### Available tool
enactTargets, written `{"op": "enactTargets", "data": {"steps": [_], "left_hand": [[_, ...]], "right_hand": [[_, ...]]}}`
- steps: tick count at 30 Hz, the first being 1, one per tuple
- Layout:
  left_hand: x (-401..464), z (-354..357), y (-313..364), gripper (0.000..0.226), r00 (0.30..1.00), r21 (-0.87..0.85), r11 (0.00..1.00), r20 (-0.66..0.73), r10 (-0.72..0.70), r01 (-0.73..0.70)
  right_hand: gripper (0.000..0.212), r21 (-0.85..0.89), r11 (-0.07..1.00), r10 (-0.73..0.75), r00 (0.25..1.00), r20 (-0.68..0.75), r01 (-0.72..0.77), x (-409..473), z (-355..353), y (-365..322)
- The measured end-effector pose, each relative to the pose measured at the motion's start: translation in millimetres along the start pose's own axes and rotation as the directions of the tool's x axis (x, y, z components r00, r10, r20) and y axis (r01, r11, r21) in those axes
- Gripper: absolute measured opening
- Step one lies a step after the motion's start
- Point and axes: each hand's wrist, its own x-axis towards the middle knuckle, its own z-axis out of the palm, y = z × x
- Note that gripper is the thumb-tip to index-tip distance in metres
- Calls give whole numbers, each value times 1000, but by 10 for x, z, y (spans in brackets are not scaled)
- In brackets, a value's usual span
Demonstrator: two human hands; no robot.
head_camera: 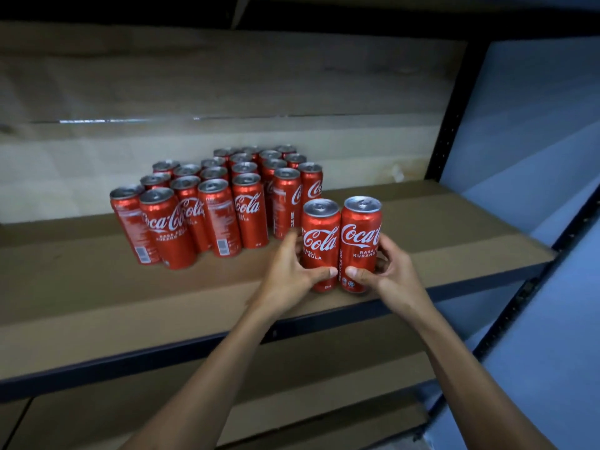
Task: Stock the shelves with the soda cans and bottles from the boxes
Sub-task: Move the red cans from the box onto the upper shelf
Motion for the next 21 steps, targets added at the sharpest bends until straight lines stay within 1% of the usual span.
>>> {"op": "enactTargets", "data": {"steps": [2,6,10,12,16,18,21], "left_hand": [[142,100,-48,84,1000,37,999,-23,16,-15],[449,289,-122,90,999,113,994,-46,-4,9],[753,510,-161,83,993,231,972,-116,-17,44],[885,633,-156,76,981,301,950,-190,-22,80],[1105,880,-125,72,946,450,878,-325,-7,161],[1174,994,-116,72,914,453,864,-405,-22,221],[1220,1110,-146,65,861,408,869,-508,-39,281]], "right_hand": [[63,-15,1000,20,1000,-6,-20,130,-85,59],[58,-42,998,55,998,-28,-56,392,-277,184],[60,-47,996,79,997,-16,-80,668,-448,264],[62,-42,995,88,996,-11,-89,810,-510,324],[70,32,996,85,995,-42,-84,1045,-565,402],[70,69,995,74,996,-42,-71,1168,-573,460],[67,83,995,64,997,-33,-61,1332,-606,550]]}}
